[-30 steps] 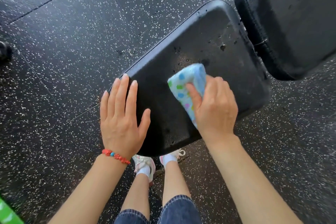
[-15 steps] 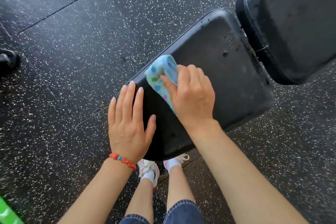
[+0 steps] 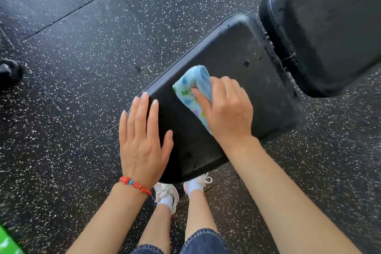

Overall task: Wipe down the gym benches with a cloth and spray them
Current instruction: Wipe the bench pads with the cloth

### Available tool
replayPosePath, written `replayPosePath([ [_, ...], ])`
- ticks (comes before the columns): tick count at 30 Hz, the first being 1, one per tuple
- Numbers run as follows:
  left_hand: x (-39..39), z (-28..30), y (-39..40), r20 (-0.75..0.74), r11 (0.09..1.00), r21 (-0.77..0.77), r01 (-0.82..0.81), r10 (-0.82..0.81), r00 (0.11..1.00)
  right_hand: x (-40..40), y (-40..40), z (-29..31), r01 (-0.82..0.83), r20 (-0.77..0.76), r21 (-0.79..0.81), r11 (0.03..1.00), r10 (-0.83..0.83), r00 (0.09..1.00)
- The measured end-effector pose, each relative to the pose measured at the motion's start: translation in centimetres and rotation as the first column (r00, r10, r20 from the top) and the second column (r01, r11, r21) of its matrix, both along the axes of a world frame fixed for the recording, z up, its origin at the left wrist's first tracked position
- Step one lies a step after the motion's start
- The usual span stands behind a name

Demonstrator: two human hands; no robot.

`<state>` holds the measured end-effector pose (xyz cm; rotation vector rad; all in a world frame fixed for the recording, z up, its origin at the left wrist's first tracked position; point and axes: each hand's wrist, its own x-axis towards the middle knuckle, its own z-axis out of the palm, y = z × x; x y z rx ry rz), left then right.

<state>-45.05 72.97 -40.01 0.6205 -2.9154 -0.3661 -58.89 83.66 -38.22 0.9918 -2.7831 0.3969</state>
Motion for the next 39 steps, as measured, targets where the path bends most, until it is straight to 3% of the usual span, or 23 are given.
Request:
replayPosePath([
  [2, -1.1, 0.2, 0.5, -0.020, 0.999, -0.002, 0.035, -0.035, 0.999, -2.7, -0.1, -0.1, 0.017, -0.036, 0.008, 1.000, -0.017, 0.999],
  [5, -3.4, 0.1, 1.6, -0.006, 0.998, -0.003, 0.068, -0.068, 0.998, -7.7, -0.3, 0.0, 0.235, 0.041, -0.054, 0.971, -0.233, 0.972],
  [7, -4.3, -0.1, 2.2, 0.035, 0.997, -0.022, 0.074, -0.073, 0.997, -9.2, -0.1, -0.3, 0.297, 0.068, -0.071, 0.952, -0.293, 0.954],
  [10, -4.4, -0.4, 2.2, 0.061, 0.996, -0.041, 0.074, -0.072, 0.996, -8.9, 0.6, -0.7, 0.282, 0.060, -0.130, 0.950, -0.277, 0.959],
  [17, -4.3, -0.5, 2.2, 0.056, 0.996, -0.043, 0.081, -0.078, 0.995, -5.2, 8.4, 0.3, 0.458, 0.199, -0.076, 0.886, -0.437, 0.877],
  [22, -4.4, -0.5, 2.4, 0.055, 0.996, -0.059, 0.073, -0.069, 0.996, -5.9, 7.1, 0.4, 0.534, 0.221, -0.057, 0.844, -0.511, 0.831],
  [29, -4.5, -0.2, 2.3, 0.076, 0.993, -0.083, 0.082, -0.075, 0.994, -11.5, 1.1, -0.6, 0.410, 0.170, -0.020, 0.912, -0.401, 0.900],
  [35, -5.0, 1.0, 2.8, 0.132, 0.998, -0.045, 0.036, -0.030, 0.991, -10.1, 3.7, -0.4, 0.335, 0.206, -0.129, 0.933, -0.305, 0.930],
  [39, -6.4, 2.4, 4.8, 0.140, 0.999, -0.014, -0.039, 0.040, 0.989, -8.6, 7.6, 0.5, 0.263, 0.235, -0.107, 0.959, -0.233, 0.944],
])
